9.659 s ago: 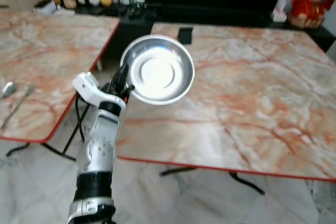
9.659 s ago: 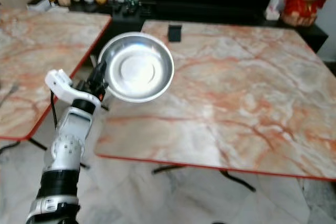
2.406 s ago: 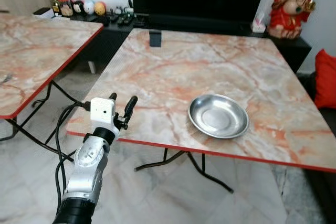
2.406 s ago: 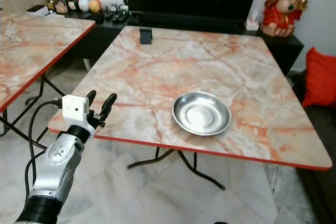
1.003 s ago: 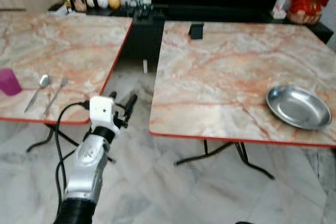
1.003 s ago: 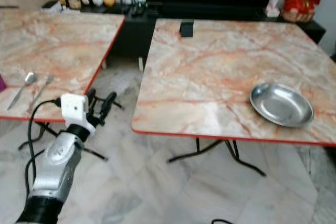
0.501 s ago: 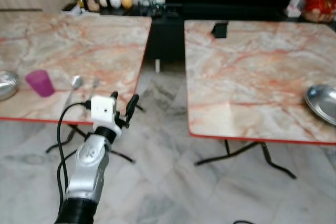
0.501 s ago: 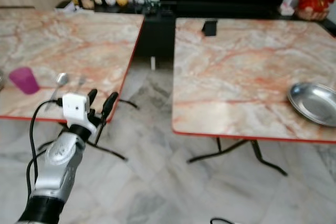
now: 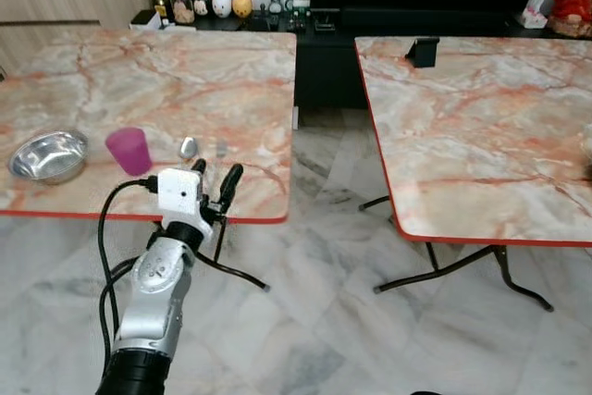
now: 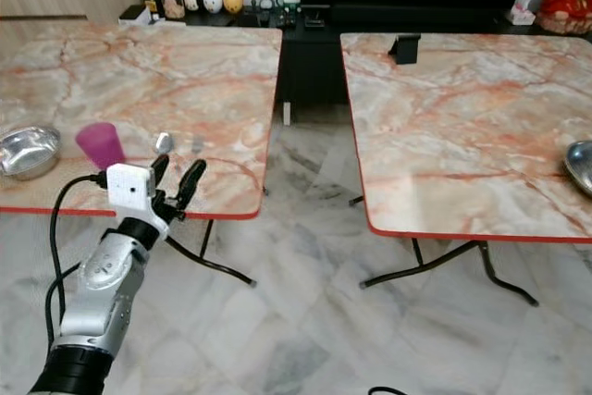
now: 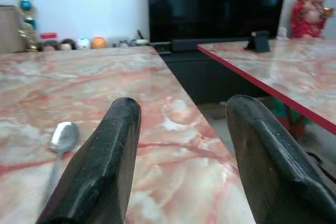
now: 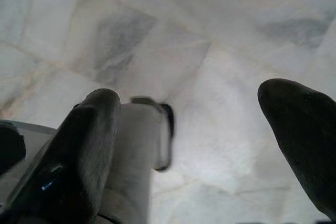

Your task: Setting the table

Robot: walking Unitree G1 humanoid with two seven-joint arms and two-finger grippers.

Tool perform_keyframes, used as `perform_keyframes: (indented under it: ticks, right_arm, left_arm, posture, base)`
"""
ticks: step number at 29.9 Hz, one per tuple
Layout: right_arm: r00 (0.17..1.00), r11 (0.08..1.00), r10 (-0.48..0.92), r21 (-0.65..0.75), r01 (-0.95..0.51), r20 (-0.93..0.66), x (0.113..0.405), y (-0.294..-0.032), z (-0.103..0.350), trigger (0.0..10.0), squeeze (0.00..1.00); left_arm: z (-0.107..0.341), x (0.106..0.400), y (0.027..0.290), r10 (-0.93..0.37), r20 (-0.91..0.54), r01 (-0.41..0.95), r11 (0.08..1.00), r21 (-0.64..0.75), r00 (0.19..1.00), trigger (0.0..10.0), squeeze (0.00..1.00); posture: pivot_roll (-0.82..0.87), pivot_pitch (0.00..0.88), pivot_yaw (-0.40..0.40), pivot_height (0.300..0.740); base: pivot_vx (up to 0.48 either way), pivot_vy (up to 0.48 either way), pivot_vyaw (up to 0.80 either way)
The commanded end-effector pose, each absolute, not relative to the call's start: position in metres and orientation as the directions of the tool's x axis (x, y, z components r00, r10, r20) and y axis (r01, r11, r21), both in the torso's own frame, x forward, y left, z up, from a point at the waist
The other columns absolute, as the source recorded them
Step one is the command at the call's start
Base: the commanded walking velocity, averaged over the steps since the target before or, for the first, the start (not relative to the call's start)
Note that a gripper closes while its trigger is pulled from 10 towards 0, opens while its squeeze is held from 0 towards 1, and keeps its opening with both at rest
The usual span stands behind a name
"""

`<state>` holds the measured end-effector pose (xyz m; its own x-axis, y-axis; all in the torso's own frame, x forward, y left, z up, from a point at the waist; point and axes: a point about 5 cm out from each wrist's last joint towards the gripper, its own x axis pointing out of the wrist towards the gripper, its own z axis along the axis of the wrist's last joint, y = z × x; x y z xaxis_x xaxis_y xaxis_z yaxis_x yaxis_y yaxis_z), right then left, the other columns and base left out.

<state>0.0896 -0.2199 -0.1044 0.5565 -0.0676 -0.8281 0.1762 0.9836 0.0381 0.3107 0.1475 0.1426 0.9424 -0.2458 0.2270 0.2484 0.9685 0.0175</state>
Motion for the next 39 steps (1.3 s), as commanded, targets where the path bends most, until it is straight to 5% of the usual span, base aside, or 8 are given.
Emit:
perform_keyframes:
  ticks: [1,39]
  right_arm:
    - [0.539,0.983,-0.068,0.035,0.179,-0.840,0.0822,-0.2208,-0.1059,10.0,0.00]
    - [0.546,0.988,-0.061,0.028,0.154,-0.835,0.0858,-0.2226,-0.1047,10.0,0.00]
  left_arm:
    - [0.1520,0.3114,0.1428,-0.262,0.268,0.266,0.964,0.022,0.927,10.0,0.00]
    - [0.1577,0.3139,0.1405,-0.241,0.291,0.251,0.968,0.002,0.926,10.0,0.00]
  posture:
    - [0.05,0.000,-0.014,0.740]
    - [0.06,0.000,-0.024,0.740]
  base:
    - [0.000,0.382,0.00]
    - [0.000,0.387,0.00]
